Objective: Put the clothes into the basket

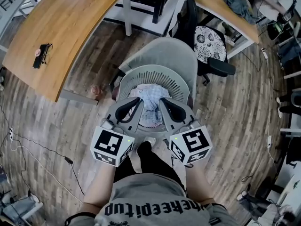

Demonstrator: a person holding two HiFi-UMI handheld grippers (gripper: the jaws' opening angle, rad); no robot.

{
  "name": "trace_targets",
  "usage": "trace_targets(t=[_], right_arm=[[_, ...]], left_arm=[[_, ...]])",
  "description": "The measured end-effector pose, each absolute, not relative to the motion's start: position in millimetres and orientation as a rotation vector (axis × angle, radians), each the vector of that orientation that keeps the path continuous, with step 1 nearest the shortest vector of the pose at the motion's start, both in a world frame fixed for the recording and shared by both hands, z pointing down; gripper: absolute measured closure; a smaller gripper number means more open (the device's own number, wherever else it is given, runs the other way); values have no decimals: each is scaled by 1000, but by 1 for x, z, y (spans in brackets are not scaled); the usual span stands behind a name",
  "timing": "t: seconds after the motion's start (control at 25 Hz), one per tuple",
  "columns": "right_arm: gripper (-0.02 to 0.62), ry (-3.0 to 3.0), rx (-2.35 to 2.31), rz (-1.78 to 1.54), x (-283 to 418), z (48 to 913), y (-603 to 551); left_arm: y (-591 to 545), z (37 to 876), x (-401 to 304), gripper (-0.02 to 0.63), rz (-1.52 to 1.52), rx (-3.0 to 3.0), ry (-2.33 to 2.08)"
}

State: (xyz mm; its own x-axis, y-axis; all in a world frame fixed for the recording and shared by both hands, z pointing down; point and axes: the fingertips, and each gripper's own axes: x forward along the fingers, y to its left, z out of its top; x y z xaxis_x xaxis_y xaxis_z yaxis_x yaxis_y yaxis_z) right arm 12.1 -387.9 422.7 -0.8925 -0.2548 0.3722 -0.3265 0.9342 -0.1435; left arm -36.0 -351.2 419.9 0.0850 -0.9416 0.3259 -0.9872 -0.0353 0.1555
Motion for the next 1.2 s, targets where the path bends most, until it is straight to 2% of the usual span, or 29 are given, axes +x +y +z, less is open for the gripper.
trace_targets(t=[1.2], right_arm=[[583, -2789, 782, 170, 15, 354, -324]], left_arm=[[-313, 353, -21, 591, 181, 2423, -1662]])
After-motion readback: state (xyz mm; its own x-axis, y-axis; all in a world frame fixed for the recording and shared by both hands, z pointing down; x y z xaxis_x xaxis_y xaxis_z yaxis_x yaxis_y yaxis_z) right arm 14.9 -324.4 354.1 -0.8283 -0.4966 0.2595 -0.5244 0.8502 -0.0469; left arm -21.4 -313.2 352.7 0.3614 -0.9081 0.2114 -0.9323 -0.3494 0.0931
